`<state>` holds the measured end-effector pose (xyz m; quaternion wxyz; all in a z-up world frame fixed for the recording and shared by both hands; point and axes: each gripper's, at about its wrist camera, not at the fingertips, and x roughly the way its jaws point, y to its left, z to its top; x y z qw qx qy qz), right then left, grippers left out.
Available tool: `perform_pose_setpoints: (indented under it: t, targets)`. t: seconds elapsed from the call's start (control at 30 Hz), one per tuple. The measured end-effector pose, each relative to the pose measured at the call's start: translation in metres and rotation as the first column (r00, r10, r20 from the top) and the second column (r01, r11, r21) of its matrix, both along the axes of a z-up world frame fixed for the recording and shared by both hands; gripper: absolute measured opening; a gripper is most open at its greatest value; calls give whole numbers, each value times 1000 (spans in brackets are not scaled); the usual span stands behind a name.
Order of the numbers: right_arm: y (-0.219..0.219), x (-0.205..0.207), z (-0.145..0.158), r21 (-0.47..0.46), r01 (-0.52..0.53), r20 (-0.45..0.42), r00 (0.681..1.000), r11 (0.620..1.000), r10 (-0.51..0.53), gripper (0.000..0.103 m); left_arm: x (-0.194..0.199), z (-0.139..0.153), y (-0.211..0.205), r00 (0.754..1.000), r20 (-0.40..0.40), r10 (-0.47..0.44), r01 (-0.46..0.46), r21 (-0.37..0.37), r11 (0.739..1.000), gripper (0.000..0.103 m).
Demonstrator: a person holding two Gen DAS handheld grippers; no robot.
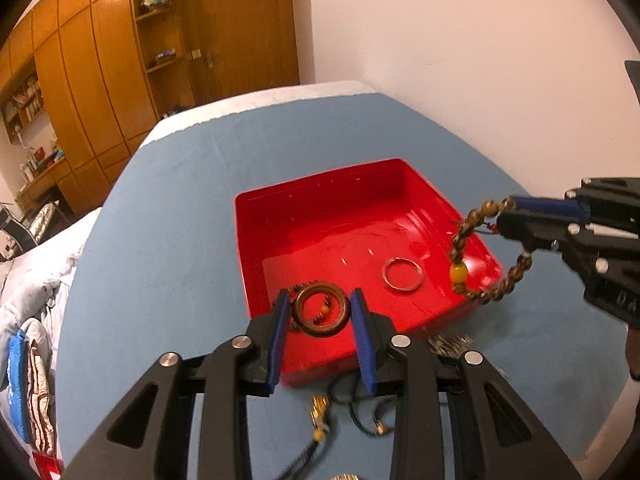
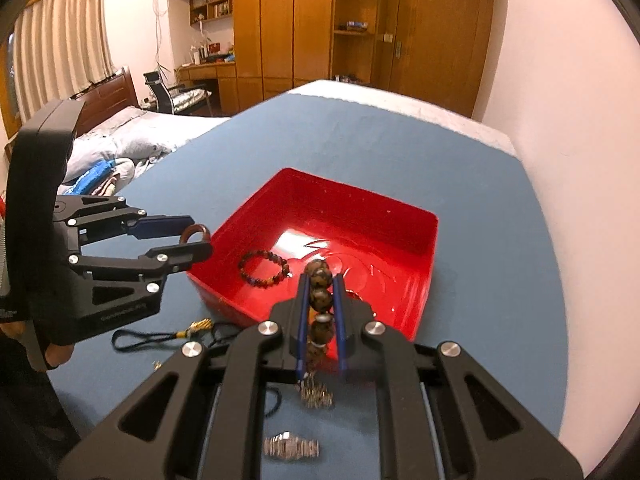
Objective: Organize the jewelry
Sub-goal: 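Lower both items into the red box and open both tools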
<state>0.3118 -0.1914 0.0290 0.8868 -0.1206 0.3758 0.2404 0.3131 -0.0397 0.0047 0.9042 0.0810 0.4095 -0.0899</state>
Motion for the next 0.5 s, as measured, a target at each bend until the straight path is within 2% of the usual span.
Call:
perform_pose_setpoints:
  t: [0.2, 0.5]
  targets:
    - [11, 39, -37, -11, 16, -79, 997, 1000, -17, 10, 43, -38, 4, 996, -82, 21, -22, -4, 1000, 31]
    - [16, 75, -83, -44, 43, -175, 983, 998, -50, 11, 76, -76, 9, 987, -159, 35, -35, -2, 999, 31]
